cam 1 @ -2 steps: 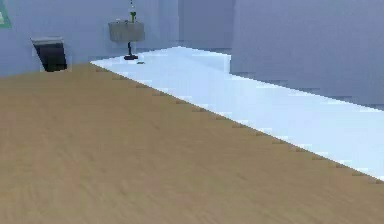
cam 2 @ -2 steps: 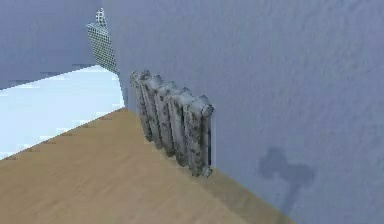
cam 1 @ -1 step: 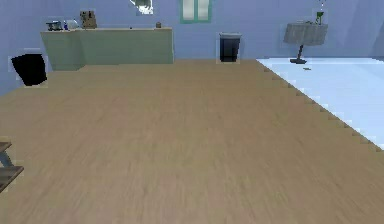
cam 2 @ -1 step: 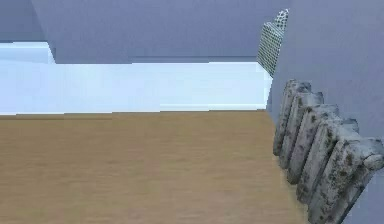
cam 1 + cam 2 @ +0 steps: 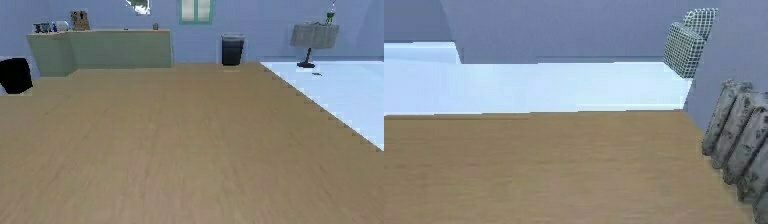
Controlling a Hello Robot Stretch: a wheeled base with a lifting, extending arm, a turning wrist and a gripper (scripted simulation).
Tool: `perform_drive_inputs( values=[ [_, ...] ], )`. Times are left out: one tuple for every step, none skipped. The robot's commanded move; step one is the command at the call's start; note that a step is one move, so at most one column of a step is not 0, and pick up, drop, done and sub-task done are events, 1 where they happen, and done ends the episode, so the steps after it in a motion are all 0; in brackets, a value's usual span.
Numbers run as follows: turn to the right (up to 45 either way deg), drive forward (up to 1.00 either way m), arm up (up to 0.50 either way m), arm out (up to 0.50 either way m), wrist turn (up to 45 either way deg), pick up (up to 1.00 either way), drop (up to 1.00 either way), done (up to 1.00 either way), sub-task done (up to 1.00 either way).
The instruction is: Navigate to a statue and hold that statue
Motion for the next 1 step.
perform_drive_inputs(
  values=[
    [-45.0, 0.00, 0.00, 0.00, 0.0, 0.00, 0.00, 0.00, 0.00]
  ],
)
